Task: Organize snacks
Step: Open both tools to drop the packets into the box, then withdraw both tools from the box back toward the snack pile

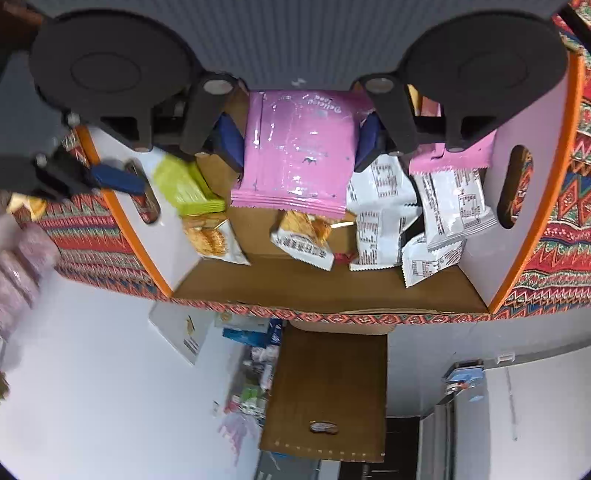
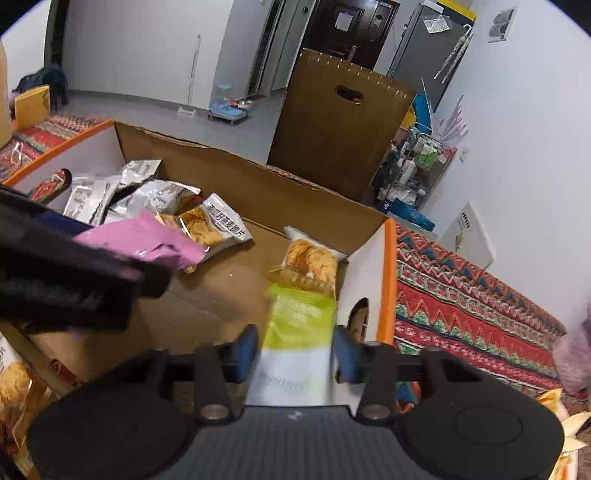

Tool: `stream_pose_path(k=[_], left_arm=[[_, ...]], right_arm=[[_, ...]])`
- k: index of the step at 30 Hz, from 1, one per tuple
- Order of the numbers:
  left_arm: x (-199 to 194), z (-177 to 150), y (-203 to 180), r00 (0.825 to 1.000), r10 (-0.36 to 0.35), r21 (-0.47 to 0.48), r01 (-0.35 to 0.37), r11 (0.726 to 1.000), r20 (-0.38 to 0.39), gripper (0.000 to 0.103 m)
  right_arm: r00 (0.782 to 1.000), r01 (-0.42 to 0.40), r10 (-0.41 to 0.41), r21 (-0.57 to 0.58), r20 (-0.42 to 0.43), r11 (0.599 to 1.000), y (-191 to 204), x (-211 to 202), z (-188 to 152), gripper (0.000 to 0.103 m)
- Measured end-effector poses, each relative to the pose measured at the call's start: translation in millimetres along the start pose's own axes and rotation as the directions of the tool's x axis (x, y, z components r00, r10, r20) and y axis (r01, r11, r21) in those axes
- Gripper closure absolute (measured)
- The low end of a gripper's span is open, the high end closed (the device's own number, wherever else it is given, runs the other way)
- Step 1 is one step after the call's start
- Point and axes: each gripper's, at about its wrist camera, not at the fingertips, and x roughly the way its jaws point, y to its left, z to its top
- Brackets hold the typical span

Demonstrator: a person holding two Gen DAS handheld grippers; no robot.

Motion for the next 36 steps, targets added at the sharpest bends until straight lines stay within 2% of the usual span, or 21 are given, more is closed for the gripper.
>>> stream_pose_path(k=[4,9,12,14,16,18,21,23,24,27,29,31,33,36], left_arm=[[-1.7,-1.4,1.8,1.0,-0.029,0.004,0.029,1.0,0.006,0.032],[-32.7,-2.8,10.9,0.999,-0.031,0.019,0.03,0.999,0.039,0.03],[-65.0,-5.4,22.5,0.998,-0.016,0.023,0.015,1.0,0.066,0.029],[-94.2,-10.3,32.0,0.995,-0.003,0.032,0.0,0.999,0.099,0.026],[-130.0,-18.8,40.4,0.99,0.007,0.046,-0.014,0.999,0.141,0.021],[-165.5,-31.9,48.2,0.981,0.004,0.055,-0.015,0.998,0.196,0.019],[-215.2,-58.1,56.1,0.966,0.001,0.077,-0.021,0.997,0.258,0.017],[-246.8,-83.1,59.6,0.949,-0.017,0.104,-0.016,0.994,0.315,0.007],[-260.3,-98.1,60.8,0.939,-0.022,0.118,-0.019,0.993,0.343,0.006],[-287.7,-145.1,59.0,0.926,-0.011,0.177,-0.061,0.982,0.378,0.006],[-304.6,-179.1,57.5,0.91,-0.016,0.22,-0.083,0.972,0.415,0.003],[-320.1,-211.2,56.7,0.883,-0.023,0.251,-0.108,0.962,0.469,0.003],[-330.8,-234.6,54.4,0.866,0.007,0.236,-0.145,0.961,0.5,0.002],[-341.6,-261.6,53.0,0.86,0.023,0.194,-0.141,0.971,0.51,0.0]], right_arm=[[0.997,0.045,-0.041,-0.053,0.066,0.998,6.1,-17.2,-4.3,0.038],[0.992,0.016,-0.015,-0.006,0.127,1.0,-12.7,-50.5,-0.6,0.038],[0.985,0.003,-0.008,0.031,0.173,1.0,-27.2,-79.0,-1.8,0.037],[0.978,-0.008,-0.002,0.049,0.21,0.999,-36.4,-101.8,-6.3,0.031],[0.965,-0.026,0.012,0.051,0.262,0.998,-43.8,-128.5,-15.4,0.019],[0.957,-0.02,0.006,0.045,0.289,0.999,-45.3,-151.3,-26.9,0.018],[0.945,-0.013,0.0,0.037,0.328,0.999,-43.6,-185.5,-45.8,0.017],[0.933,-0.027,0.01,0.042,0.359,0.999,-42.4,-208.4,-60.2,0.016],[0.925,-0.038,0.019,0.043,0.378,0.998,-41.6,-219.3,-69.0,0.013],[0.905,-0.07,0.038,0.06,0.423,0.996,-37.6,-246.6,-100.9,0.012],[0.893,-0.09,0.045,0.081,0.448,0.993,-34.0,-263.2,-127.3,0.01],[0.887,-0.109,0.051,0.1,0.459,0.989,-30.4,-275.5,-153.4,0.005],[0.885,-0.119,0.059,0.102,0.462,0.988,-25.0,-284.3,-177.3,0.004],[0.891,-0.101,0.034,0.125,0.453,0.987,-15.5,-295.3,-206.5,0.004]])
